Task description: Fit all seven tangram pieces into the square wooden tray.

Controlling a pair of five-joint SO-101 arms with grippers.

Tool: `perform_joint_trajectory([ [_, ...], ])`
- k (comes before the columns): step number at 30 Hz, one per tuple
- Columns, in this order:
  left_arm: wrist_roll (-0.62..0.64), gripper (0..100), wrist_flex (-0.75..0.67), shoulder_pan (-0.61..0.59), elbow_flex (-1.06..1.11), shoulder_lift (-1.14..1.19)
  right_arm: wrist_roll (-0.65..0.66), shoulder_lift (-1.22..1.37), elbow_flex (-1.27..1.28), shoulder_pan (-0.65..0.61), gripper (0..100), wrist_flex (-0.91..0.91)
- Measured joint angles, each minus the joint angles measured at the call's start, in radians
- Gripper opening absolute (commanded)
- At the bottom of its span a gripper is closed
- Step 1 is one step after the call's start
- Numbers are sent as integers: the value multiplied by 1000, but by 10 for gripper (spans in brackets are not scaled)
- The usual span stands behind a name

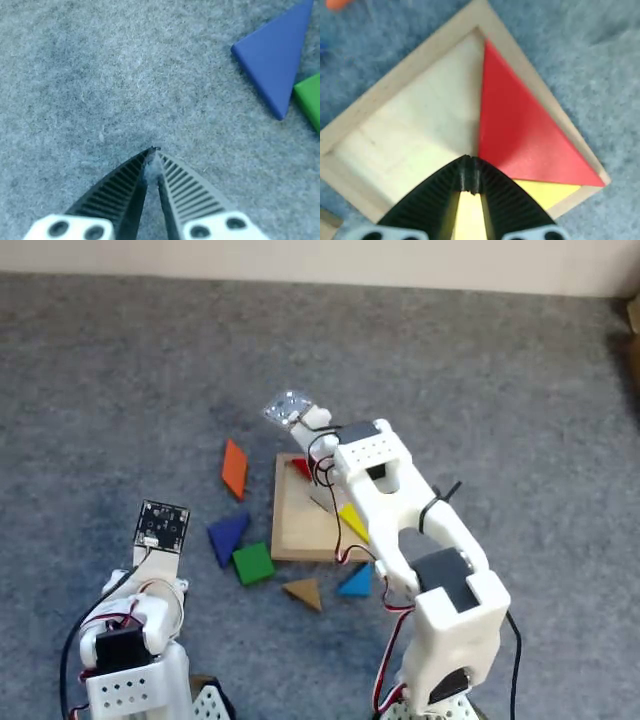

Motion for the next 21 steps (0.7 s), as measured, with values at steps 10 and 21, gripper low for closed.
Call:
perform_joint_trajectory([
  [10,0,7,0,0,0,0,0,-140,0,32,5,-31],
  [21,0,7,0,0,0,0,0,-91,190,78,5,-405],
])
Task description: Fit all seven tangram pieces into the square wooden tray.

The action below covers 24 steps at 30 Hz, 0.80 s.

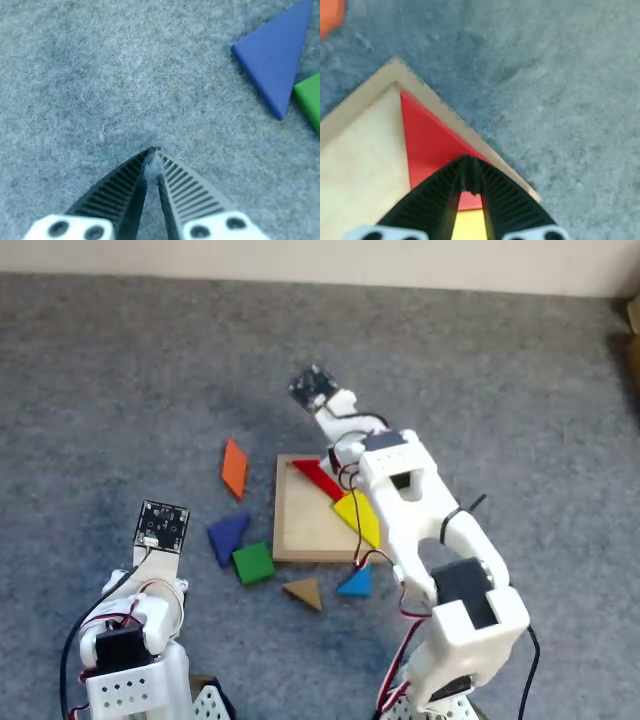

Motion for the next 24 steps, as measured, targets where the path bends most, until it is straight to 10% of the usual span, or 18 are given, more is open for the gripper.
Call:
perform_joint_trajectory([
  [24,0,7,0,0,0,0,0,-212,221,-41,5,-18],
])
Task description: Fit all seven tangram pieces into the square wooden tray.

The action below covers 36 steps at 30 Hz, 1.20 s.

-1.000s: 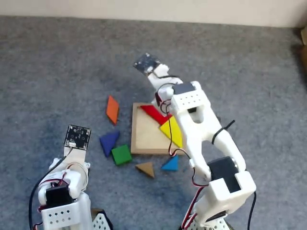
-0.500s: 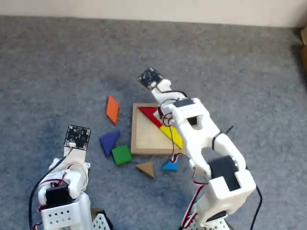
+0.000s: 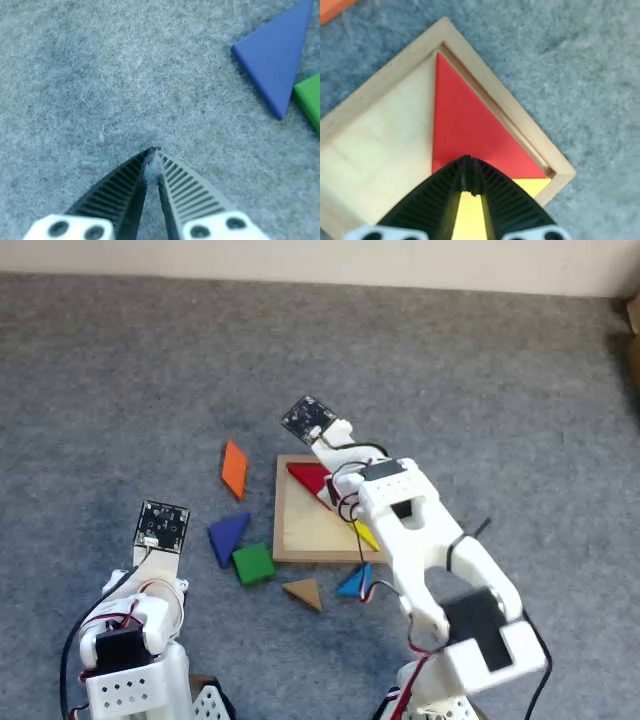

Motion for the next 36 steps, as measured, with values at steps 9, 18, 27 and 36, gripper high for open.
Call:
perform_joint_trajectory([
  [9,0,7,0,0,0,0,-104,-290,74,-2,19,175],
  [18,0,7,0,0,0,0,-601,-417,78,-3,271,512],
  [27,0,7,0,0,0,0,-816,-425,279,-25,271,575],
  [36,0,7,0,0,0,0,-1036,-428,466,-129,271,334],
])
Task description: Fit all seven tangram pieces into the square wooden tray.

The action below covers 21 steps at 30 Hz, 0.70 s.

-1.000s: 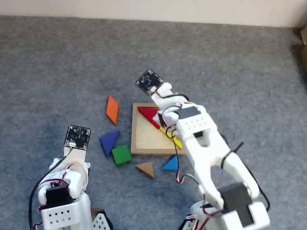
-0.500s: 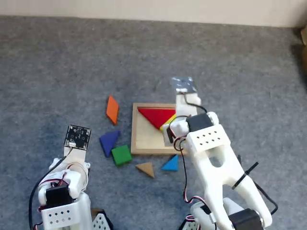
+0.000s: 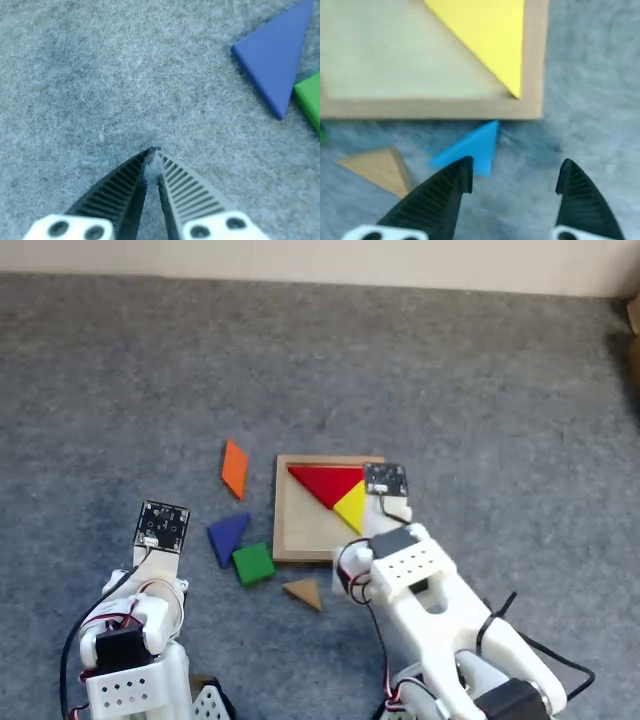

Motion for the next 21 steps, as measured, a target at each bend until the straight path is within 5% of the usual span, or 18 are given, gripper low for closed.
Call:
perform_joint_trajectory([
  [21,0,7,0,0,0,0,-204,40,12,-61,271,-224],
])
